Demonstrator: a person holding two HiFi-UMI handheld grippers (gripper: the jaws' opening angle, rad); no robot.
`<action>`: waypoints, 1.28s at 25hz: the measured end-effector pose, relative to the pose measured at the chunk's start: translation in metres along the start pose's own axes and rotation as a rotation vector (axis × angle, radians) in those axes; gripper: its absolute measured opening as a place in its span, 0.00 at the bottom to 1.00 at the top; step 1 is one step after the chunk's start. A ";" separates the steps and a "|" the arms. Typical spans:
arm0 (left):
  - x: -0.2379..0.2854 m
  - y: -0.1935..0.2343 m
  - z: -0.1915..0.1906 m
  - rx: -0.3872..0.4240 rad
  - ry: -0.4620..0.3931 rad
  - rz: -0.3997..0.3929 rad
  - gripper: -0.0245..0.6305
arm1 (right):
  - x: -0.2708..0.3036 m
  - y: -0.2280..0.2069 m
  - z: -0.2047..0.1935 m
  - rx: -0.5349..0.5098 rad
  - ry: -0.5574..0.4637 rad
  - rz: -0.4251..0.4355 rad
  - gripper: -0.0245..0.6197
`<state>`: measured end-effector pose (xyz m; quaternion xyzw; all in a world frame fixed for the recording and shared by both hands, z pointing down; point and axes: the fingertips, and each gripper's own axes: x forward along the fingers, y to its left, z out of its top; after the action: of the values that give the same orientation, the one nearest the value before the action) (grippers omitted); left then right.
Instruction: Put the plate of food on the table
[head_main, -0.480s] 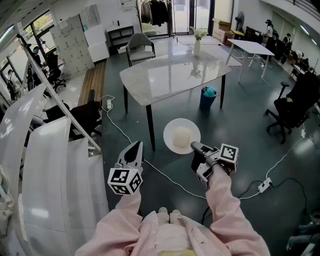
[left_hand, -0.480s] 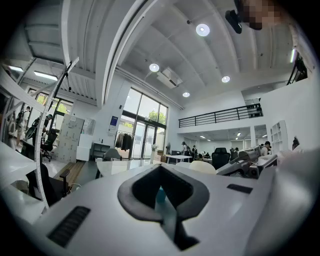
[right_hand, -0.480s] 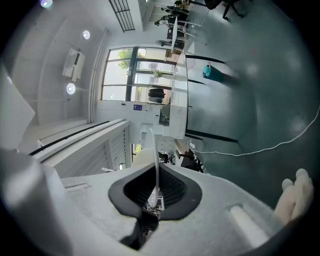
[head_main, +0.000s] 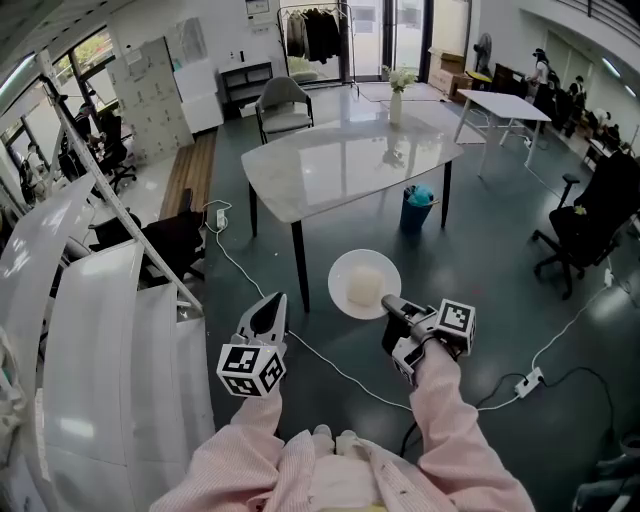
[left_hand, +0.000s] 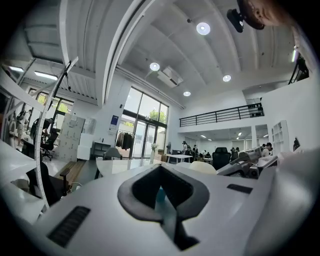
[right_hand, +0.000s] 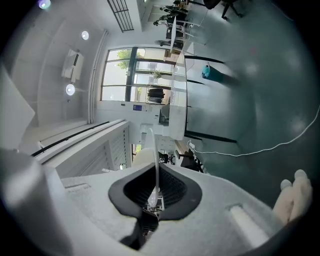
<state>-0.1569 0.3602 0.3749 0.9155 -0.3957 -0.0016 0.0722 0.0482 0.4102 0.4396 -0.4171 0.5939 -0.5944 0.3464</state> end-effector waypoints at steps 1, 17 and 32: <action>0.000 -0.002 0.000 0.000 0.000 0.002 0.02 | -0.002 -0.001 0.001 0.001 0.003 -0.001 0.06; 0.047 0.004 -0.017 -0.021 -0.001 0.026 0.02 | 0.029 -0.020 0.042 0.011 0.037 -0.014 0.06; 0.215 0.120 0.000 -0.060 0.027 0.008 0.02 | 0.195 -0.017 0.144 0.049 0.025 -0.039 0.06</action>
<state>-0.0961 0.1232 0.4028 0.9114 -0.3980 -0.0009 0.1049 0.1004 0.1741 0.4656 -0.4127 0.5749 -0.6207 0.3375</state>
